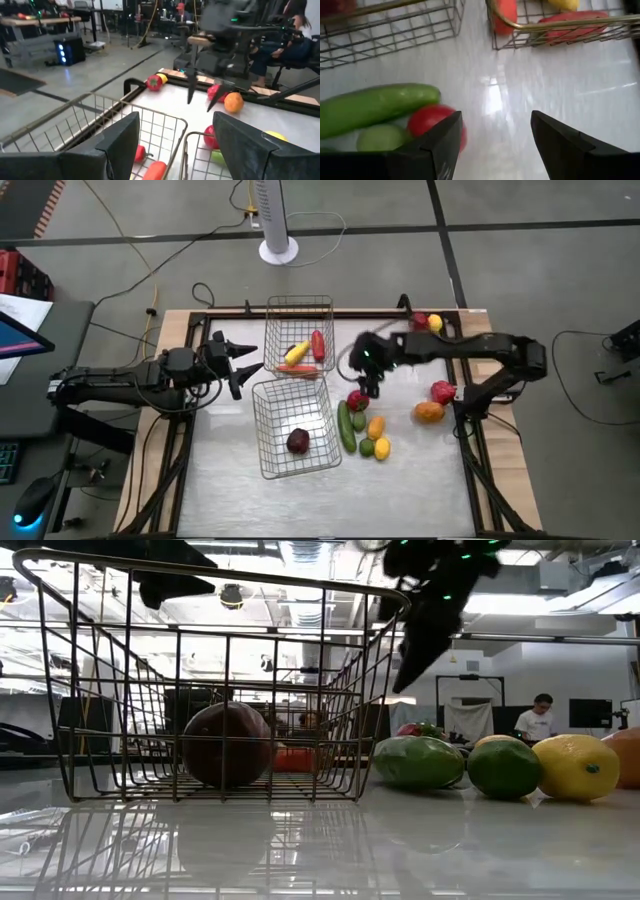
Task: Sort produce into baskets
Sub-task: Put the bottom left yellow lemon into the bottom basket
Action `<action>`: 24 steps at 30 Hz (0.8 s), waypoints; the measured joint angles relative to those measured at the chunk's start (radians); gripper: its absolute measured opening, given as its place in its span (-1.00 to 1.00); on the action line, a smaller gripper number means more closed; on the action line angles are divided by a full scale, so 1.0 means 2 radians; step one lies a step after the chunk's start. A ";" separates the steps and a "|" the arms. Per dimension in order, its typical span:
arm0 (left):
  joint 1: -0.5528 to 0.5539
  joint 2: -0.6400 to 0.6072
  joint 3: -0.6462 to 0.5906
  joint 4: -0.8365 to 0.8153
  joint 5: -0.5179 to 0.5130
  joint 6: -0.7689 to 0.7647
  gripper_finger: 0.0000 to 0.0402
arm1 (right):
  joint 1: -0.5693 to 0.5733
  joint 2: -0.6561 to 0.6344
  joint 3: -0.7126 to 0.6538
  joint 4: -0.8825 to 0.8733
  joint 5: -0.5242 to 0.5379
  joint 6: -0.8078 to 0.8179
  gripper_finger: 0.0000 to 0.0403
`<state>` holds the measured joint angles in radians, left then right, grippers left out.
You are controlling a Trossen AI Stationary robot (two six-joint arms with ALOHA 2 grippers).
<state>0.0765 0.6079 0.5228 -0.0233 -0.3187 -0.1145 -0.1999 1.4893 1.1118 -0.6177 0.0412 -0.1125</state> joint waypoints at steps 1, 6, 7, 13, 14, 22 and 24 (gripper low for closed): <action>0.000 0.000 0.000 -0.003 0.000 -0.004 0.19 | 0.013 -0.013 -0.014 0.012 0.015 0.007 0.32; 0.000 0.000 0.000 -0.009 0.000 -0.014 0.19 | 0.087 -0.070 -0.057 0.021 0.063 0.072 0.32; 0.000 0.000 0.000 -0.009 0.000 -0.015 0.19 | 0.101 -0.080 -0.062 0.018 0.061 0.090 0.32; 0.000 0.000 0.000 -0.012 -0.003 -0.008 0.19 | 0.203 -0.084 -0.064 -0.059 0.059 0.164 0.32; 0.000 0.000 0.000 -0.012 -0.005 -0.005 0.19 | 0.217 -0.077 -0.064 -0.062 0.059 0.172 0.32; 0.000 0.000 0.000 0.011 -0.018 0.015 0.19 | 0.257 -0.004 -0.064 -0.043 0.058 0.158 0.53; 0.000 0.000 0.000 0.016 -0.018 0.023 0.19 | 0.256 0.011 -0.064 -0.045 0.058 0.147 0.62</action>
<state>0.0765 0.6075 0.5228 0.0094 -0.3545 -0.0687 0.3115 1.5104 0.9844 -0.7081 0.1574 0.1809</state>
